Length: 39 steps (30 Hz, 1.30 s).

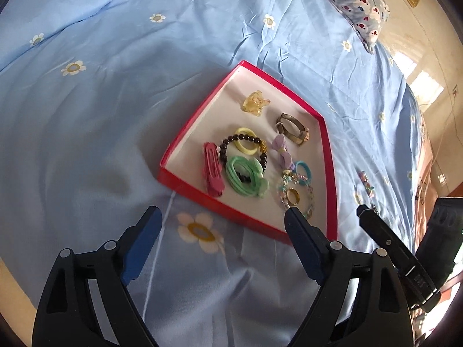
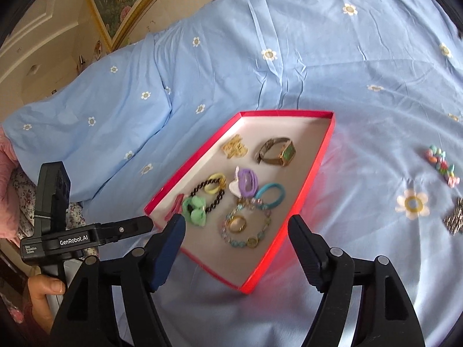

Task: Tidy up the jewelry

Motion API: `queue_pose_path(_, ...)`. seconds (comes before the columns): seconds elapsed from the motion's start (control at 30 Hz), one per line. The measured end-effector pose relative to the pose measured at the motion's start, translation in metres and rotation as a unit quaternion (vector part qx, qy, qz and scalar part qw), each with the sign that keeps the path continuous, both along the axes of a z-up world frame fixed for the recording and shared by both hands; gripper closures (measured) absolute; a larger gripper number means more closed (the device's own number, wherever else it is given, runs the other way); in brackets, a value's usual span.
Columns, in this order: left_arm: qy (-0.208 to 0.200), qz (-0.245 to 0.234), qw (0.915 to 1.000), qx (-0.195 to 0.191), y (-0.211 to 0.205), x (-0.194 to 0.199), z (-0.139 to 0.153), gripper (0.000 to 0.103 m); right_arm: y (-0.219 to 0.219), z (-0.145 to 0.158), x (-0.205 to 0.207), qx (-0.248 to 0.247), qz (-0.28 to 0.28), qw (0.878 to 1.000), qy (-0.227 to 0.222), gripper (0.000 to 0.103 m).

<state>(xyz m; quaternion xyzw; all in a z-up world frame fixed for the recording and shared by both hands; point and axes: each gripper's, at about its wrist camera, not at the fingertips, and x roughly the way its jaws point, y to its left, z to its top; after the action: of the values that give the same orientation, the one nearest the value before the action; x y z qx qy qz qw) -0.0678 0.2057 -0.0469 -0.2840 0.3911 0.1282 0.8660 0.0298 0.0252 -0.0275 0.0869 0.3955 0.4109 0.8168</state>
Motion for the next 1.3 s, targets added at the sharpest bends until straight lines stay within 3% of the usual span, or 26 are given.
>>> queue_pose_path(0.23,-0.002,0.005,0.9996,0.026,-0.012,-0.014,0.005,0.016,-0.007,0.001,-0.014,-0.008,0.004,1.0,-0.011,0.027)
queue_pose_path(0.37,-0.007,0.005,0.9975,0.07,-0.02,-0.023,0.018,0.016,-0.012,0.015,-0.02,-0.021,0.005,0.999,-0.042,0.024)
queue_pose_path(0.5,-0.012,-0.016,0.9894,0.144,-0.034,-0.026,0.045,0.013,-0.019,0.044,-0.027,-0.035,0.012,0.995,-0.097,0.015)
queue_pose_path(0.6,-0.029,-0.026,0.9802,0.194,-0.044,-0.027,0.068,0.002,-0.021,0.071,-0.03,-0.046,0.024,0.989,-0.139,0.003)
queue_pose_path(0.7,-0.039,-0.016,0.9702,0.239,-0.052,-0.027,0.078,0.0,-0.02,0.087,-0.034,-0.058,0.038,0.985,-0.16,0.0)
queue_pose_path(0.8,-0.024,-0.007,0.9692,0.245,-0.053,-0.024,0.068,0.0,-0.019,0.084,-0.036,-0.063,0.041,0.985,-0.155,0.0)
queue_pose_path(1.07,-0.013,0.014,0.9755,0.219,-0.056,-0.031,0.035,0.0,-0.031,0.029,-0.032,-0.045,-0.002,0.995,-0.091,0.0)
queue_pose_path(1.3,0.002,0.014,0.9755,0.22,-0.059,-0.033,0.024,0.0,-0.03,0.012,-0.035,-0.054,0.005,0.994,-0.099,0.0)
